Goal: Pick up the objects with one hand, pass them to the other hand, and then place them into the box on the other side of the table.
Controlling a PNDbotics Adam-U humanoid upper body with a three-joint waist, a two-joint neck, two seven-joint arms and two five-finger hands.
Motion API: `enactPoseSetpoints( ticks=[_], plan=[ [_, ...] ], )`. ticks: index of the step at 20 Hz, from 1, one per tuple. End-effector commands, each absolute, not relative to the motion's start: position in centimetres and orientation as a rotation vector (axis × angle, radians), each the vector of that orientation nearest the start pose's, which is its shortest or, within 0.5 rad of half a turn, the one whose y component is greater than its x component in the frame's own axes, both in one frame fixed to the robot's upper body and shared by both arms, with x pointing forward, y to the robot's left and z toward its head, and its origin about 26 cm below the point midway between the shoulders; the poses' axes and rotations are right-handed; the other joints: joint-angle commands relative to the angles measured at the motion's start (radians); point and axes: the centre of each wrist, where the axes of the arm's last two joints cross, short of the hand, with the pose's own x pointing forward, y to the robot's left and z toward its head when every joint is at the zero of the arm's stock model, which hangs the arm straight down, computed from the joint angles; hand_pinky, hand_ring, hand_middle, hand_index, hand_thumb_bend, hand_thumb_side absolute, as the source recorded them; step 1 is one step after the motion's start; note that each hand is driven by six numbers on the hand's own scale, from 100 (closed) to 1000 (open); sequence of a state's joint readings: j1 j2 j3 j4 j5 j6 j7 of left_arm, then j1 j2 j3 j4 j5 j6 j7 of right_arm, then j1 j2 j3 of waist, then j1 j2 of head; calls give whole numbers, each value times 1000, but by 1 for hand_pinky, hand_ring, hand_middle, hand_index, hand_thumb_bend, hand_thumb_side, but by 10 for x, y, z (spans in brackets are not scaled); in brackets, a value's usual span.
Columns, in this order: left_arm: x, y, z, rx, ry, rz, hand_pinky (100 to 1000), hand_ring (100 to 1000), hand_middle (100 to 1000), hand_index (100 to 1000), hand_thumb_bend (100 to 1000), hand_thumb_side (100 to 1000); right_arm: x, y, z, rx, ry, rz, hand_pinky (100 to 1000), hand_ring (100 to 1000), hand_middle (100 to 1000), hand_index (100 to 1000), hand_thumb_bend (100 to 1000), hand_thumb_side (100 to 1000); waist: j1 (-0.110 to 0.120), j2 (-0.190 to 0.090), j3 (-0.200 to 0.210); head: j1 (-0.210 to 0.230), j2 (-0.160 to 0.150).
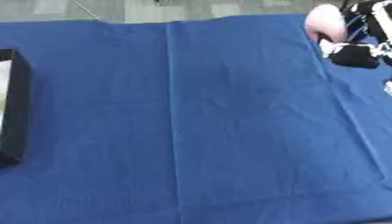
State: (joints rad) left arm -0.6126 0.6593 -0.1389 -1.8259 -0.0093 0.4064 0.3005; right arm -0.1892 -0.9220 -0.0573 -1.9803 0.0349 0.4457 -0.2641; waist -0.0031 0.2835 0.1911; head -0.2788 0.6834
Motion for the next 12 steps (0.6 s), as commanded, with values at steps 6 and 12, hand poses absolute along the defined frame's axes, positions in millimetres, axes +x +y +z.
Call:
enactPoseSetpoints(
  ticks=[6, 12],
  plan=[
    [334, 266, 299, 714, -2094, -380, 729, 641, 612, 739, 100, 538, 284, -334, 265, -929, -1845, 493, 393, 497, 513, 461, 126, 100, 1, -33, 5, 41, -4],
    [326, 252, 313, 663, -2170, -445, 730, 643, 612, 740, 100, 533, 290, -317, 265, -843, -1878, 529, 391, 497, 516, 463, 109, 100, 1, -43, 9, 49, 4]
  ],
)
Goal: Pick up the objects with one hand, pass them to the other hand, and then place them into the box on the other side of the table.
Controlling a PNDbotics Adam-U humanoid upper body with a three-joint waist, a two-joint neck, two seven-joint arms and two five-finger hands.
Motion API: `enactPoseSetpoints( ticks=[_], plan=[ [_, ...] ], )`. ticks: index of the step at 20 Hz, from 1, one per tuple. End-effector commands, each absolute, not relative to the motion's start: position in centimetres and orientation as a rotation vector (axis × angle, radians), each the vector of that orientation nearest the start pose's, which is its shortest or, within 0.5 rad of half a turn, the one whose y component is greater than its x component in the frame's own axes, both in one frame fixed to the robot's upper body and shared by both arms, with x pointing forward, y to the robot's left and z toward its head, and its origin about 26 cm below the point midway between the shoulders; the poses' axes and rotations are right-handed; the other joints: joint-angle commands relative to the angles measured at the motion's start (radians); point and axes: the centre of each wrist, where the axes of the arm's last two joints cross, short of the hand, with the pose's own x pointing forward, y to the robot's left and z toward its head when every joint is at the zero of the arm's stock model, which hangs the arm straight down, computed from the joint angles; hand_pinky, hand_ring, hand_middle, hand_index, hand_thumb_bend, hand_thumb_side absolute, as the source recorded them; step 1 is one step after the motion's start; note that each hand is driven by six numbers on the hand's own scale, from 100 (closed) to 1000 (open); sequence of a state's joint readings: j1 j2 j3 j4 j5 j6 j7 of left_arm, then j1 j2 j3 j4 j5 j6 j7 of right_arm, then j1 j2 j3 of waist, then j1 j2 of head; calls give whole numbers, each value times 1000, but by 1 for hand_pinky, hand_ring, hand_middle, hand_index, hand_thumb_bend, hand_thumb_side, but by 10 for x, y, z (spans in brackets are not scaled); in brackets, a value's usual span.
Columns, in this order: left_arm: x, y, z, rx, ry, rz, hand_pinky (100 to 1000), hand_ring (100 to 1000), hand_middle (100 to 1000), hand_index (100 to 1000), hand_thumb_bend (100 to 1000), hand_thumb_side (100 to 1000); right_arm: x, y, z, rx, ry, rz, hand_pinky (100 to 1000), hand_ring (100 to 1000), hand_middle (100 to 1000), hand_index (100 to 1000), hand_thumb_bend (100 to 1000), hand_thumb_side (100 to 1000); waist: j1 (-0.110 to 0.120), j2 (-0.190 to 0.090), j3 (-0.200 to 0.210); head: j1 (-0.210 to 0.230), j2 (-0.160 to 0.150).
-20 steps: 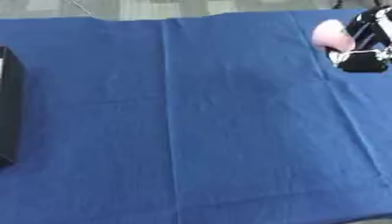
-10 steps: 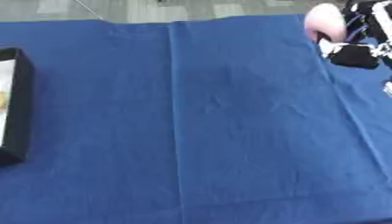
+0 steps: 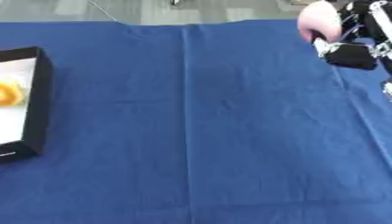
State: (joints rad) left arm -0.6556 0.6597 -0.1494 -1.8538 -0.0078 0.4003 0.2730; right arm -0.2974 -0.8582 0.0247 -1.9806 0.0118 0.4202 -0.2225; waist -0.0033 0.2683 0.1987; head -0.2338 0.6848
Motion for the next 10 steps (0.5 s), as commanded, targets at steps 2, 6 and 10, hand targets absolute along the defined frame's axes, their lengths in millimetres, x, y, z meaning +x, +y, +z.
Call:
enactPoseSetpoints(
  ticks=[2, 6, 10],
  plan=[
    [318, 244, 320, 628, -2213, -481, 730, 643, 612, 740, 100, 533, 292, -309, 266, -814, -1886, 545, 393, 498, 516, 464, 109, 100, 1, -30, 4, 4, 5],
    [303, 228, 334, 556, -2303, -560, 732, 647, 615, 741, 100, 535, 297, -298, 266, -781, -1892, 574, 395, 499, 517, 465, 143, 100, 0, -35, 7, 5, 10],
    [299, 213, 345, 476, -2385, -656, 736, 652, 619, 744, 100, 536, 303, -288, 264, -755, -1893, 597, 396, 499, 519, 466, 102, 100, -1, -41, 11, 4, 16]
  ],
)
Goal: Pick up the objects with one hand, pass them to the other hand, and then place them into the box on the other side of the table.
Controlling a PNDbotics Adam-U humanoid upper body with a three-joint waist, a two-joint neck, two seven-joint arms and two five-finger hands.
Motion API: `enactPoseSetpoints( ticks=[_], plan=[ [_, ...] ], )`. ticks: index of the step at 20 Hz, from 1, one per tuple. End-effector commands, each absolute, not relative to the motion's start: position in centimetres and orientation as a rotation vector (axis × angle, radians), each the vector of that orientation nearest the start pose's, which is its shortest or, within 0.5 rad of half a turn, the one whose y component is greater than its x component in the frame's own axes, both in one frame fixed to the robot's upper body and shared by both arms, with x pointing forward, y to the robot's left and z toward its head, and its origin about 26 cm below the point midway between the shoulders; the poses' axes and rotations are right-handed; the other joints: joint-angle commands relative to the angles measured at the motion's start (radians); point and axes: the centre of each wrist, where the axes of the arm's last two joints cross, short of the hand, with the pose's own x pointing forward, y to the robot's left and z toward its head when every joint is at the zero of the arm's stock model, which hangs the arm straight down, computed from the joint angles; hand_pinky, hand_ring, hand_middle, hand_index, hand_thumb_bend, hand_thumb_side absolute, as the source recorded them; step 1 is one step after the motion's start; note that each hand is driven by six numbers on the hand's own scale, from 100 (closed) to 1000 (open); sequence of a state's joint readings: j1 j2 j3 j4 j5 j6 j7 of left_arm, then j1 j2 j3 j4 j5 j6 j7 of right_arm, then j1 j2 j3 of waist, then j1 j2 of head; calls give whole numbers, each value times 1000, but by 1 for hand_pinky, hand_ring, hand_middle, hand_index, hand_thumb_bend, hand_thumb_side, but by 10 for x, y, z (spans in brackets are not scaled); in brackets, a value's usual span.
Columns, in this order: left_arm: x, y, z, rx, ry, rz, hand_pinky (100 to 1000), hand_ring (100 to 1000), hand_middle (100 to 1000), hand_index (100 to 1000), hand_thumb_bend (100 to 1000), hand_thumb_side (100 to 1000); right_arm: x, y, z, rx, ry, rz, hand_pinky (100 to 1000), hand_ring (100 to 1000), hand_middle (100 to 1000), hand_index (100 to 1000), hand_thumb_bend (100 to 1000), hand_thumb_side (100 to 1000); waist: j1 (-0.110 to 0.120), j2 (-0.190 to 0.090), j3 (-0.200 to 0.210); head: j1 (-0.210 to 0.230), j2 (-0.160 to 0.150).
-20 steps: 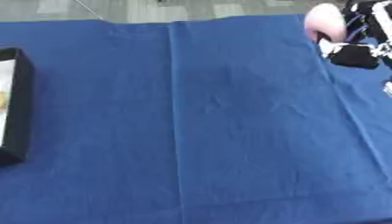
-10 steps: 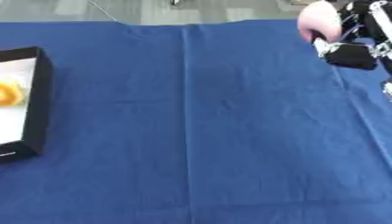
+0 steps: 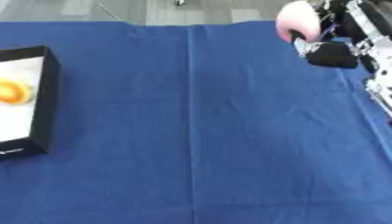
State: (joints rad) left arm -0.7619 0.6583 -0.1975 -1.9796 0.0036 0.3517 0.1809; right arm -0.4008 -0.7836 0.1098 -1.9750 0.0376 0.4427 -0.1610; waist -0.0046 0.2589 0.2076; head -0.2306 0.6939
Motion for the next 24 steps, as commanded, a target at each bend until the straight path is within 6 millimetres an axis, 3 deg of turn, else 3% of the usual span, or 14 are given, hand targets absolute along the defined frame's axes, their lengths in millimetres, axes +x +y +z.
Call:
enactPoseSetpoints(
  ticks=[1, 13, 24],
  plan=[
    [298, 209, 347, 455, -2401, -684, 737, 654, 619, 745, 100, 534, 305, -285, 263, -747, -1895, 602, 395, 499, 519, 467, 100, 100, 1, -33, 3, 1, 8],
    [290, 165, 359, 358, -2499, -940, 752, 671, 636, 753, 100, 496, 319, -258, 255, -662, -1913, 659, 393, 499, 521, 468, 100, 100, 5, -44, 8, 6, 27],
    [279, 124, 358, 285, -2426, -1154, 755, 676, 643, 759, 100, 397, 326, -236, 247, -568, -1943, 697, 393, 499, 523, 469, 100, 100, 9, -49, 11, 24, 39]
  ],
)
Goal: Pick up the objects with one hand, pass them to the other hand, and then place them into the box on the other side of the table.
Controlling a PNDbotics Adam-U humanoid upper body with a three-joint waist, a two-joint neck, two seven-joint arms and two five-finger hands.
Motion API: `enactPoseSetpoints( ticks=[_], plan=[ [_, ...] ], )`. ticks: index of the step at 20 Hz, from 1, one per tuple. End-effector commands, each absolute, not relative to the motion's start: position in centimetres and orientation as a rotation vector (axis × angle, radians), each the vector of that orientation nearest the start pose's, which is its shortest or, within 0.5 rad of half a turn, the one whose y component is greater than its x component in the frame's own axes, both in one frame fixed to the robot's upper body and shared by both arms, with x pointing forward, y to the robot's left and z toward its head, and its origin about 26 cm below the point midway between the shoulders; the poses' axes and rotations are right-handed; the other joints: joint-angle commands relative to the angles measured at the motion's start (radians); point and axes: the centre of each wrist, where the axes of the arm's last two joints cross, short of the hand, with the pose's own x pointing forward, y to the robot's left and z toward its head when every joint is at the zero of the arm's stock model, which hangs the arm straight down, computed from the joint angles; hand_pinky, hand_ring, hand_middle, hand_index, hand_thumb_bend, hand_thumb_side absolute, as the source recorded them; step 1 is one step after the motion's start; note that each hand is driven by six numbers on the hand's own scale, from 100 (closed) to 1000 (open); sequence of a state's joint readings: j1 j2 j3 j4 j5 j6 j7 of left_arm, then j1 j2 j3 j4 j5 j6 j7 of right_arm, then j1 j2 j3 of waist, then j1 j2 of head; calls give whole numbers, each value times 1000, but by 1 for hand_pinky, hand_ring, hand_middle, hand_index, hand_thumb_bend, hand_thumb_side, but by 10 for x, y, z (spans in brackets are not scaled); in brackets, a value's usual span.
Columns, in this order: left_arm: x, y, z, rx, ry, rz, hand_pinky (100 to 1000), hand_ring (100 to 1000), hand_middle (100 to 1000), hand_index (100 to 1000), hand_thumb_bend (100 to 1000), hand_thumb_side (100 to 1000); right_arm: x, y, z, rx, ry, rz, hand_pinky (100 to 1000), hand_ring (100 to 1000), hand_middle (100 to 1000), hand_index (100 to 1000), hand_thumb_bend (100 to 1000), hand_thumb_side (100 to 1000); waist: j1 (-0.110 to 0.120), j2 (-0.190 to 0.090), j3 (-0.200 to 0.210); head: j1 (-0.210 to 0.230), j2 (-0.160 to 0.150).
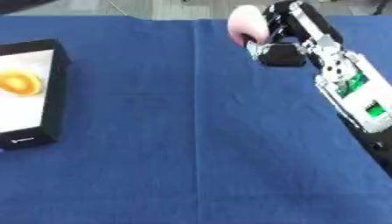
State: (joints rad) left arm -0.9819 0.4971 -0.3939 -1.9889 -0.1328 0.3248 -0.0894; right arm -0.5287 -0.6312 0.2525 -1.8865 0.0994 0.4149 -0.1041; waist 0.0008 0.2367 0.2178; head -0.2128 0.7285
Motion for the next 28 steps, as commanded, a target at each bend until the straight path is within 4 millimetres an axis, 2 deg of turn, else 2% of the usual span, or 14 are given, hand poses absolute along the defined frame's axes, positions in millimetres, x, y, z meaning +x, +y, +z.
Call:
enactPoseSetpoints(
  ticks=[1, 3, 13, 18, 19, 20, 28],
  plan=[
    [278, 120, 359, -385, 3207, 1557, 756, 678, 646, 761, 100, 375, 325, -234, 246, -562, -1944, 704, 394, 499, 524, 470, 100, 100, 4, -27, 1, 8, 5],
    [275, 114, 359, -404, 3179, 1625, 761, 685, 654, 766, 100, 336, 325, -230, 243, -554, -1944, 720, 395, 500, 524, 470, 100, 100, 5, -28, 2, 11, 8],
    [264, 91, 361, -497, 3001, 1920, 782, 715, 687, 784, 100, 260, 324, -217, 236, -514, -1955, 773, 395, 499, 524, 470, 100, 100, 13, -30, 10, 25, 18],
    [270, 81, 359, -618, 2869, 2105, 799, 739, 712, 807, 100, 245, 320, -211, 235, -490, -1968, 794, 394, 498, 523, 469, 100, 100, 16, -31, 14, 31, 18],
    [272, 80, 358, -641, 2849, 2129, 804, 744, 717, 812, 100, 153, 320, -211, 236, -488, -1972, 796, 394, 498, 523, 469, 100, 100, 16, -31, 14, 32, 17],
    [274, 79, 358, -662, 2832, 2155, 805, 745, 718, 814, 100, 244, 319, -210, 236, -486, -1977, 797, 395, 498, 523, 469, 100, 100, 16, -31, 14, 33, 17],
    [292, 69, 350, -791, 2690, 2318, 832, 774, 747, 837, 100, 248, 313, -206, 240, -463, -1999, 809, 394, 497, 522, 468, 100, 100, 17, -31, 15, 41, 13]
  ],
)
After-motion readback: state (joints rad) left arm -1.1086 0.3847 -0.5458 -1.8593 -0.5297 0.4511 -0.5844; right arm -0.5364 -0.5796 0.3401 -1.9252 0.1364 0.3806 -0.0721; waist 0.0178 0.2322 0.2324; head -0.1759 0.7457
